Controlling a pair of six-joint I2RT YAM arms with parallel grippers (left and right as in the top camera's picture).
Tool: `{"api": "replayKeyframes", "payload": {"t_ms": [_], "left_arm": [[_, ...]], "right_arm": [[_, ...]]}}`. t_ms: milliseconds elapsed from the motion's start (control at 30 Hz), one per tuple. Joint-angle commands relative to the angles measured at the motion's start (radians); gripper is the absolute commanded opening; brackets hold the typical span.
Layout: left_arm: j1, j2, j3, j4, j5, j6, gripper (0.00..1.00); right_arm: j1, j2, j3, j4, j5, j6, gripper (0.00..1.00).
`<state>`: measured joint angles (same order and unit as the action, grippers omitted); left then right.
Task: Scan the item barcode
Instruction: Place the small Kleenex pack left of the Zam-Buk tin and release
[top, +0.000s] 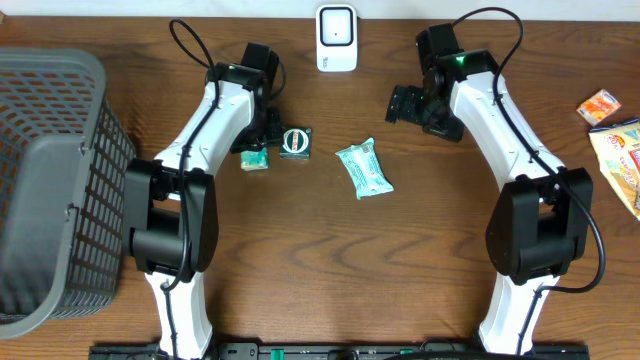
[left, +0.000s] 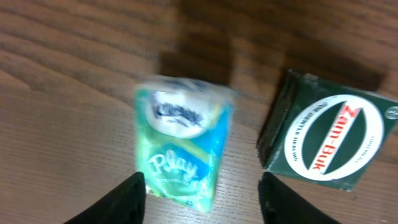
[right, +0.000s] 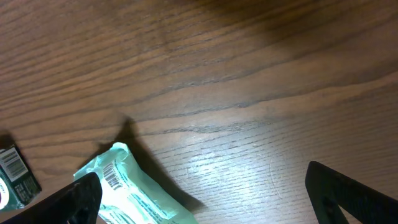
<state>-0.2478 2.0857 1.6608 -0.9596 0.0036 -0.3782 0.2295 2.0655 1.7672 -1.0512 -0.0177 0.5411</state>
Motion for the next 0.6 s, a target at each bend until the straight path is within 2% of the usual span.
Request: {"api": "replayKeyframes", "payload": {"t_ms": [0, 267, 367, 400, 433, 467, 567], "left_arm": [[0.002, -0.022, 0.009, -0.015, -0.012, -0.001, 0.73], [0.051, -0.205, 0.057, -0.05, -0.024, 0.003, 0.76], [0.093, -0.291, 0.057, -0.076, -0.067, 0.002, 0.8], [0.108, -0.314, 0.056, -0.089, -0.087, 0.002, 0.85], [0.122, -0.335, 0.056, -0.106, -0.11, 0.003, 0.96], [0.14, -0.354, 0.056, -0.127, -0.13, 0.002, 1.0], [0.187, -0.385, 0.056, -0.179, -0.131, 0.002, 0.98]], "right_arm": [[0.004, -0.012, 0.011, 0.0, 0.015, 0.011, 0.99], [0.004, -0.012, 0.011, 0.0, 0.015, 0.011, 0.99], [0.004, -0.012, 0.011, 0.0, 0.015, 0.011, 0.99], [0.004, -0.012, 0.011, 0.0, 0.015, 0.011, 0.99], [0.004, -0.012, 0.011, 0.0, 0.015, 0.011, 0.99], [0.004, -0.012, 0.011, 0.0, 0.015, 0.011, 0.99], [0.004, -0.012, 0.011, 0.0, 0.015, 0.011, 0.99]]}}
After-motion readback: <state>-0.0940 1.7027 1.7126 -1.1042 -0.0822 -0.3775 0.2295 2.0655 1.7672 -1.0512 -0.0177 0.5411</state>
